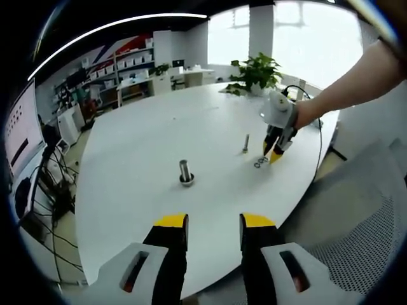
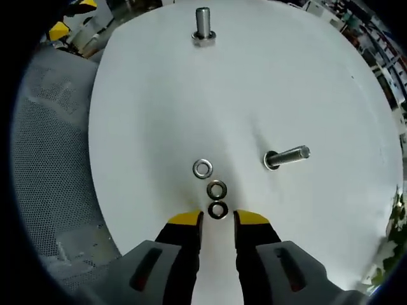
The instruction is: Place the washer onto the threaded stud by aligning its center hole with the stud, sliding it down to the base, and recovering from edge contact or off-axis alignment until the washer reaches the visible bottom stop.
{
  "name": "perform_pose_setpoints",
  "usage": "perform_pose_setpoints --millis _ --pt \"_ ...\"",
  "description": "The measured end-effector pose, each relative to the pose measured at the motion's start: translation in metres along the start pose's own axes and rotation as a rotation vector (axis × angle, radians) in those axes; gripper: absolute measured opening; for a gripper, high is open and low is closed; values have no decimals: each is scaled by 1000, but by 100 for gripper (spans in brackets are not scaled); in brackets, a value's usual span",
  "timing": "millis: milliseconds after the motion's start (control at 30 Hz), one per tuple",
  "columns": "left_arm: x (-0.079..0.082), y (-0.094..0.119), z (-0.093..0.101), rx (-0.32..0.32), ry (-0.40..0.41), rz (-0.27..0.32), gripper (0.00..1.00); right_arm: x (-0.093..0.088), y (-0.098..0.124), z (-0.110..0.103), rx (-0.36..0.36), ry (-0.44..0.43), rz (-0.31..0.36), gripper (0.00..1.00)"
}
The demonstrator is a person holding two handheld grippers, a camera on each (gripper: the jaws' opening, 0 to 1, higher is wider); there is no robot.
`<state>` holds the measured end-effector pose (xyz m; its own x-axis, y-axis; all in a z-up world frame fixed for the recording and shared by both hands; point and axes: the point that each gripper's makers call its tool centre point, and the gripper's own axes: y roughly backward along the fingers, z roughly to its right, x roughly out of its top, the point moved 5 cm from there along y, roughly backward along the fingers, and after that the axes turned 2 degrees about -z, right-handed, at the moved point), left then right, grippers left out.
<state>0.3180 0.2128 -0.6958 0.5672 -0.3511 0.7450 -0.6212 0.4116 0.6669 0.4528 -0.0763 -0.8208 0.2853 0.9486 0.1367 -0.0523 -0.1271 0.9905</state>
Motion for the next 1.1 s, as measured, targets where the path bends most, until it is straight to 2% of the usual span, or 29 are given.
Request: perform_pose_setpoints --millis 167,400,533,633,767,933,1100 --pt "0 0 -1 2 5 2 30 3 -1 3 -2 9 3 16" --pt "0 0 0 0 2 -2 30 7 -1 4 7 11 -47 15" --pt "0 0 0 1 1 -2 30 10 -2 3 -9 -4 -113 15" --pt "0 0 0 3 1 -2 30 13 -3 0 -35 27 -183 15" --pt "0 0 0 7 0 -2 30 14 -3 2 -32 17 -195 15" --pt "0 1 -1 10 0 -2 30 10 0 0 -33 -14 -160 15" --pt "0 1 -1 12 3 -1 30 5 1 -1 -59 -49 -57 14"
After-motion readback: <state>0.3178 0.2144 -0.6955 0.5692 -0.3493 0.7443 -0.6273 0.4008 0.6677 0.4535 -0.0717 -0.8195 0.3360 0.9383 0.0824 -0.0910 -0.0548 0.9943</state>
